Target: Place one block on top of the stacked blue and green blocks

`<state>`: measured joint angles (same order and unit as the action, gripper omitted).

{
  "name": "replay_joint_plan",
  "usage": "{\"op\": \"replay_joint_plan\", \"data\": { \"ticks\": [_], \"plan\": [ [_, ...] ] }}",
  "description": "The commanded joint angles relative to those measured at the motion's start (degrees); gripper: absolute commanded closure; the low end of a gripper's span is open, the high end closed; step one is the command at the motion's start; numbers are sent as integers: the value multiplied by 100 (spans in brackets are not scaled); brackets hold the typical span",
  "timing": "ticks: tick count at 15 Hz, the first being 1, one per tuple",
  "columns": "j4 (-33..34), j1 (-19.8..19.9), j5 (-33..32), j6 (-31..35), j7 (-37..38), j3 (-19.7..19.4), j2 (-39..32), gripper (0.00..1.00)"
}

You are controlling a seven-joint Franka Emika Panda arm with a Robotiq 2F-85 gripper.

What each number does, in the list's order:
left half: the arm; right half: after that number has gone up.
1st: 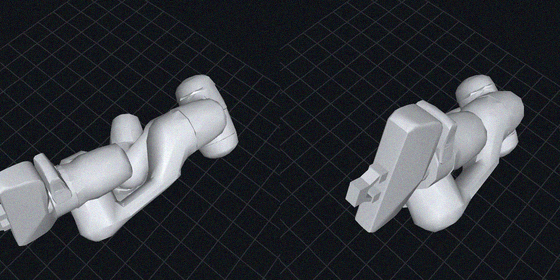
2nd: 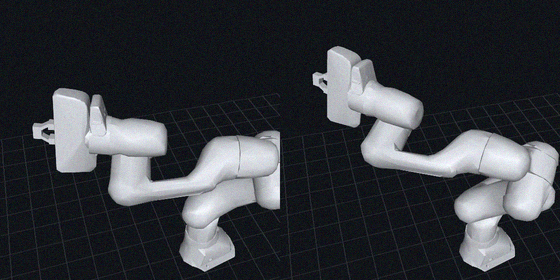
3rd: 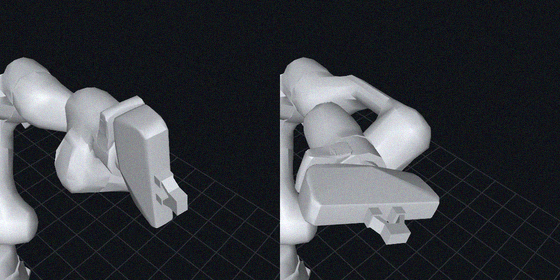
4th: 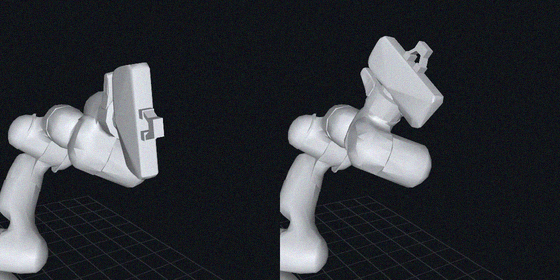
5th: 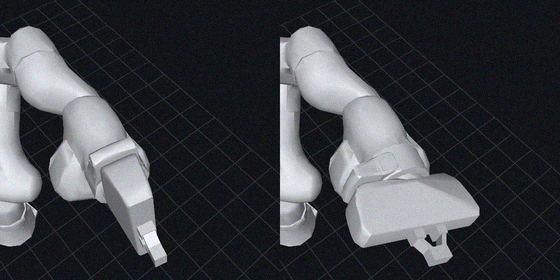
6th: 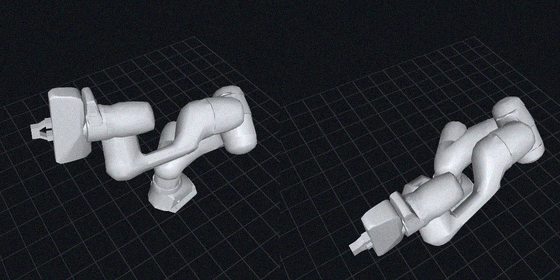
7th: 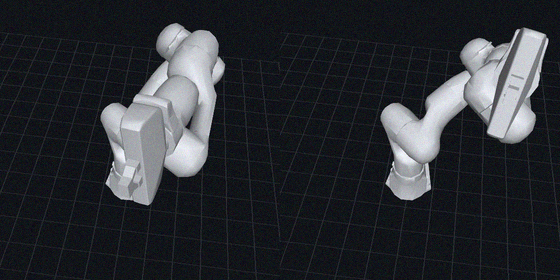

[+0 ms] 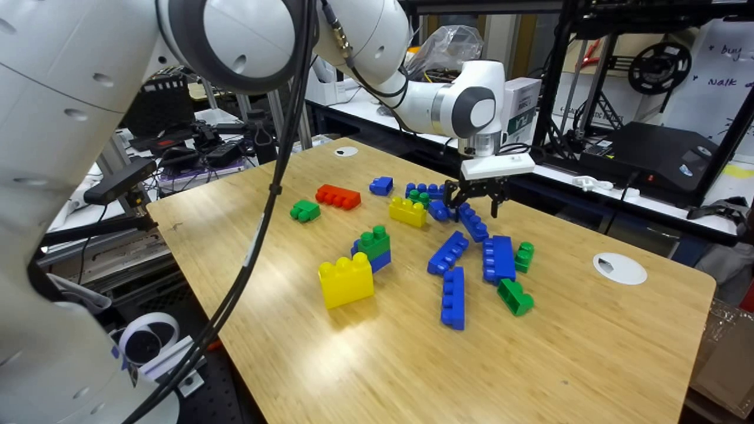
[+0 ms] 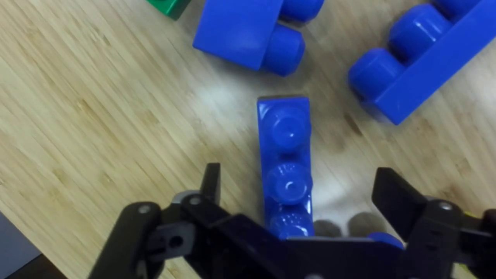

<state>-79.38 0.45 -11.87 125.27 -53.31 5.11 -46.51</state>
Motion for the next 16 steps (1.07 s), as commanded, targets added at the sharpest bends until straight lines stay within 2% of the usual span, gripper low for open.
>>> {"op": "replay_joint_plan", "data": {
  "ticks": [1, 4, 5, 6, 14, 15, 16],
  "plan": [
    [481, 49, 11, -125, -225, 23, -360, 0],
    [681, 79, 41, -115, -294, 39, -538, 0],
    [732, 90, 53, -105, -313, 46, -579, 23],
    [764, 96, 57, -86, -332, 49, -608, 26],
    [868, 67, 65, -160, -196, -17, -564, 84],
    [887, 23, 87, -289, 27, -72, -512, 90],
    [894, 9, 105, -356, 189, -96, -471, 91]
  ]
}}
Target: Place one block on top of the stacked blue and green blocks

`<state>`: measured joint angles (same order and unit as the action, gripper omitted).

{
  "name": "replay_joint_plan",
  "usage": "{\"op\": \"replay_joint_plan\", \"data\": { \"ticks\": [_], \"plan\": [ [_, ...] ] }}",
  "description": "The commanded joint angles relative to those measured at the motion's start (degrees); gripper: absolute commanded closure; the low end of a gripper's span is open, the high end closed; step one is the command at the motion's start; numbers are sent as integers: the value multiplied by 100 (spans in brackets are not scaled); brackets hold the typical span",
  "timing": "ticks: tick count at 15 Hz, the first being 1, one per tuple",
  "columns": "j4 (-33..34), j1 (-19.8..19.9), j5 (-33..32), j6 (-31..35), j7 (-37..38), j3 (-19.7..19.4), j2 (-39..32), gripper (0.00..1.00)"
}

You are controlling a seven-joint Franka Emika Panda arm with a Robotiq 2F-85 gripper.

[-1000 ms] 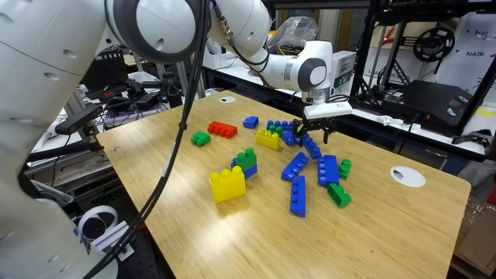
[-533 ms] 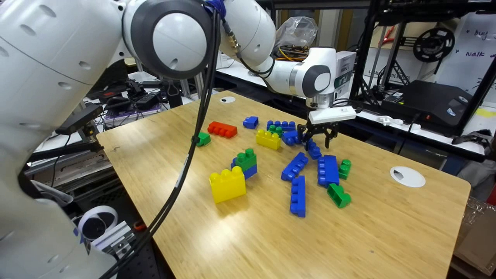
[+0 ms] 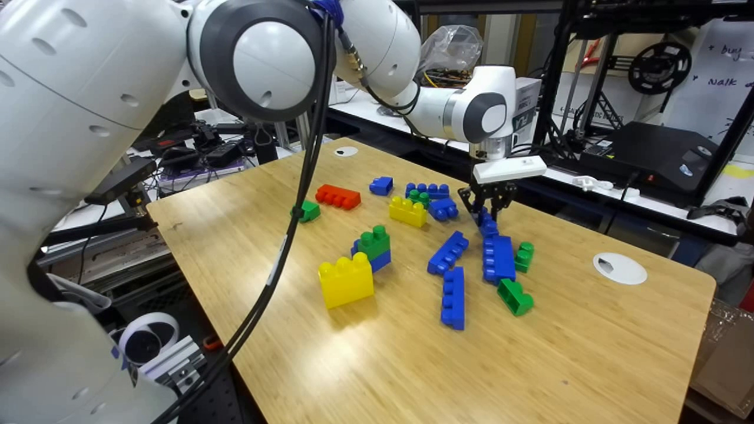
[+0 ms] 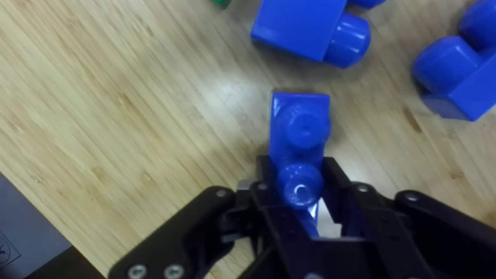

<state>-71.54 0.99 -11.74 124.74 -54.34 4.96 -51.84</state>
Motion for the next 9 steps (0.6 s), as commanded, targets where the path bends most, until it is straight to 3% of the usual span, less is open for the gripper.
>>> {"op": "replay_joint_plan", "data": {
  "ticks": [1, 9],
  "plan": [
    [94, -55, 120, -435, 513, -98, 152, 91],
    [-625, -152, 83, -677, 2290, -122, 1155, 91]
  ]
}}
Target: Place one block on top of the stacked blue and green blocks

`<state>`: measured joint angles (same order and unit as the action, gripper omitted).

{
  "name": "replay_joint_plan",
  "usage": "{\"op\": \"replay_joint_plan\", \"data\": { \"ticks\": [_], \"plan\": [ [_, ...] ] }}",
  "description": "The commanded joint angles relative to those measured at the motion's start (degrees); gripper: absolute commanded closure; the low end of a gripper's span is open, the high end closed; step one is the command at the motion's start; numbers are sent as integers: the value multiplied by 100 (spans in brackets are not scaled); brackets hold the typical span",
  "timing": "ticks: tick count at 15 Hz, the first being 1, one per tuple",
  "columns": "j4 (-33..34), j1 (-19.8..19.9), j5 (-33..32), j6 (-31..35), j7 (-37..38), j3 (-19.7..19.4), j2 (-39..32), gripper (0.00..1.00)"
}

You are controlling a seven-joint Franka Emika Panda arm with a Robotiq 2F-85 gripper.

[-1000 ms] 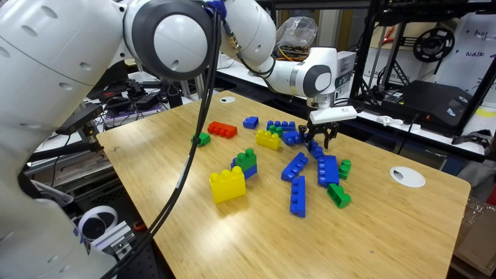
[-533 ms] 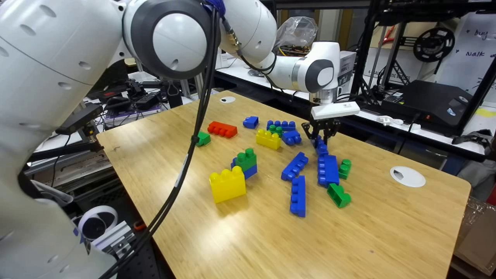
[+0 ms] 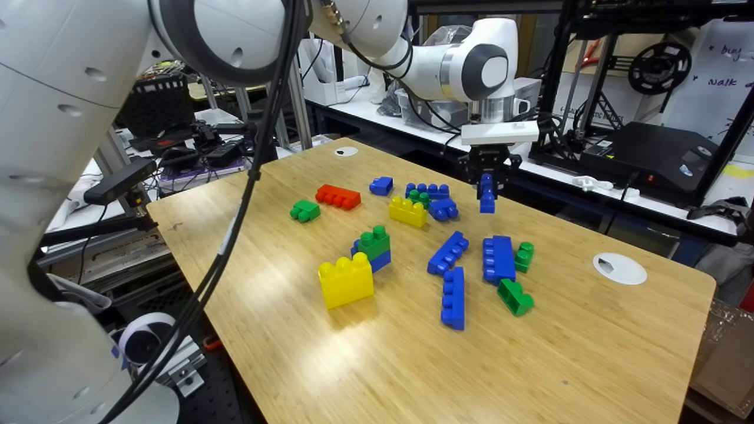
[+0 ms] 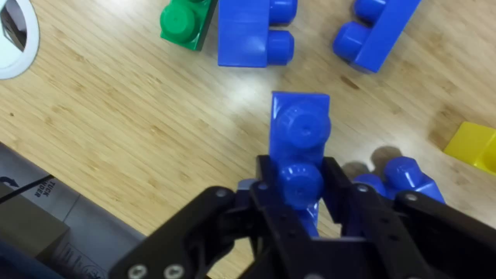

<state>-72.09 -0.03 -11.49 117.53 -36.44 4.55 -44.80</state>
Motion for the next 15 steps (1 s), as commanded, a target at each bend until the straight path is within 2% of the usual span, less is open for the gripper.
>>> {"op": "replay_joint_plan", "data": {
  "ticks": [1, 6, 15],
  "plan": [
    [-719, -69, 34, 72, 758, -99, 579, 91],
    [-1950, -89, -5, 294, 1940, -180, 1364, 91],
    [-4218, -73, 87, 559, 3054, -216, 2864, 91]
  ]
}}
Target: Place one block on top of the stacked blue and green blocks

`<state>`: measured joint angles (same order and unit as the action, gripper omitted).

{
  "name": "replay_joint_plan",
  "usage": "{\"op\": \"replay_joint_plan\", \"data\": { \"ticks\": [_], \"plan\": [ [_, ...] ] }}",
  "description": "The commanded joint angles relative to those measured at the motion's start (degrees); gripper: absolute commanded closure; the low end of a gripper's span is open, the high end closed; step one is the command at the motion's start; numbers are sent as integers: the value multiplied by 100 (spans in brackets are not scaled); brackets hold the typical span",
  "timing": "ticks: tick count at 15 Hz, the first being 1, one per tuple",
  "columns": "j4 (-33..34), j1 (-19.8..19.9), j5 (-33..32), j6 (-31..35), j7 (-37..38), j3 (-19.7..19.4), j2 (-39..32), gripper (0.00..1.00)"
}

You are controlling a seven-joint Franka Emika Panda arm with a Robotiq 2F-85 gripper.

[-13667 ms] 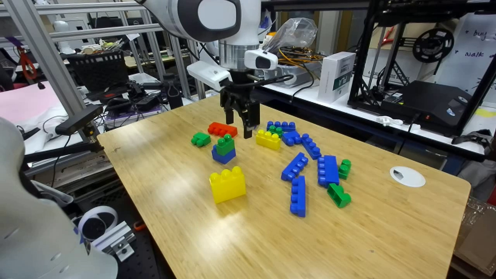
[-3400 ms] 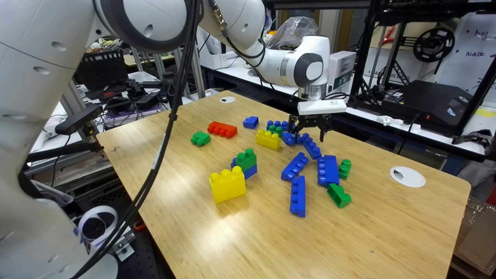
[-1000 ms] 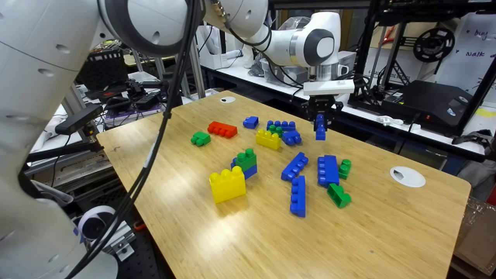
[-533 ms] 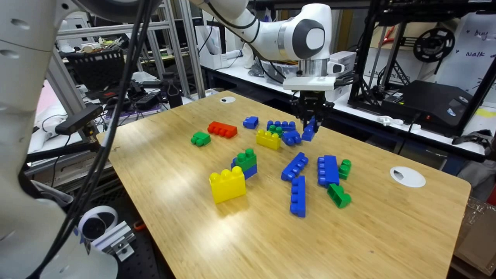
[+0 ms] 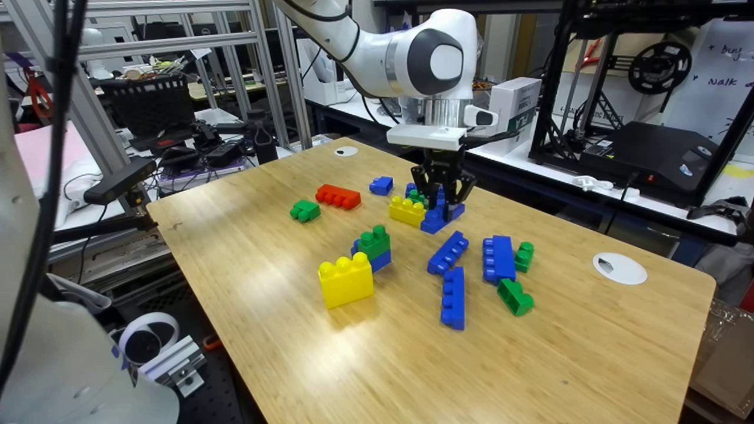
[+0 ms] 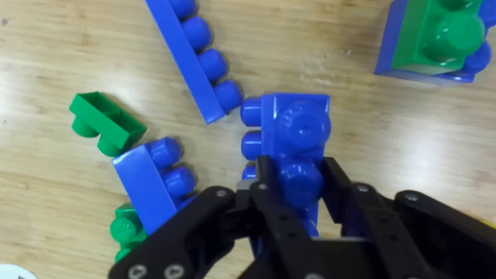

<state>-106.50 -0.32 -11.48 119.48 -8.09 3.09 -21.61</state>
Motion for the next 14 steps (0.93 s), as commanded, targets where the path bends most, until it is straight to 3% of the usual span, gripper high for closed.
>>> {"op": "replay_joint_plan", "data": {
  "ticks": [1, 9, 14],
  "plan": [
    [-1007, -35, 119, 417, 266, -61, 714, 91],
    [-2368, -47, 431, 995, 506, -50, 1765, 91],
    [-2834, -102, 456, 1159, 632, -27, 2179, 91]
  ]
}}
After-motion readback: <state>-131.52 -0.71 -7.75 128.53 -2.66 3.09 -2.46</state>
